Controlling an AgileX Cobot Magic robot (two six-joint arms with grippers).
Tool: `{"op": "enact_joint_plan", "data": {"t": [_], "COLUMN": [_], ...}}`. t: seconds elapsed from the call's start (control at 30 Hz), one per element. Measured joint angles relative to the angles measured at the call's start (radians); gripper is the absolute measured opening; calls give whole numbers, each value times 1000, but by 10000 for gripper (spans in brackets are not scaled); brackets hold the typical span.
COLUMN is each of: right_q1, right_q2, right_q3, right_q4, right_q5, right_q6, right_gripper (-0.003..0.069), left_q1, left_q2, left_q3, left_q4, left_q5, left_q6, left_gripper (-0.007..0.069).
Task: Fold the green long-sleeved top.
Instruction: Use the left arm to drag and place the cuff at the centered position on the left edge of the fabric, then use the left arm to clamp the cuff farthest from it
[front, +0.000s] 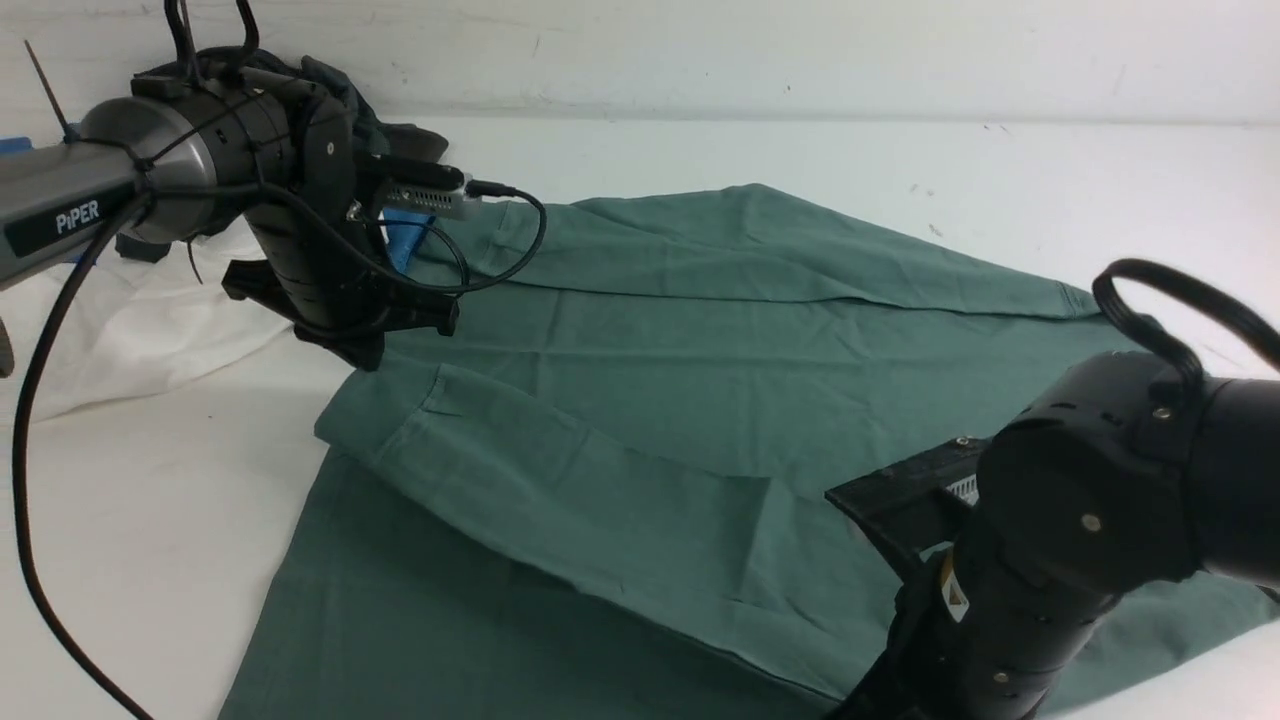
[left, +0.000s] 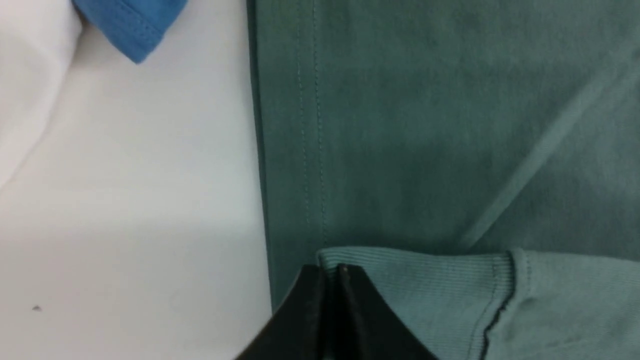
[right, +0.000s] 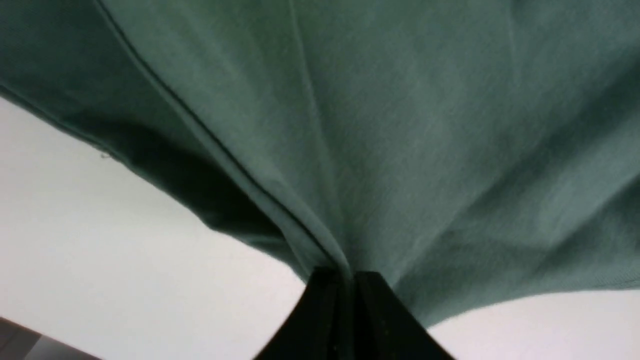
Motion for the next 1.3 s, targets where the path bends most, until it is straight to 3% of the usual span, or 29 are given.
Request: {"op": "enact_joint_plan", "data": {"t": [0.27,0.4,0.57,0.87,1.3], "right_q1": [0,0,0,0,0], "right_q2": [0,-20,-103,-295,-397], "right_q3": [0,0,0,0,0], "right_q4": [5,-5,-52,-129,-145], "right_q5": [50,58,39,39,39], "right_q6": [0,-1,5,73,105], "right_gripper": [280,369,374,374,377], "left_q1": [0,0,16,34,34], "left_q2": [2,9,61,339,522], "left_q3": [-7,-102,-345,-721,-794], "left_q4": [20,37,-3,-91,-230], "left_q5": [16,107,176,237,-5], "left_q6": [0,-33,-141,-157,-202], "left_gripper": [151,265,281,279,279]}}
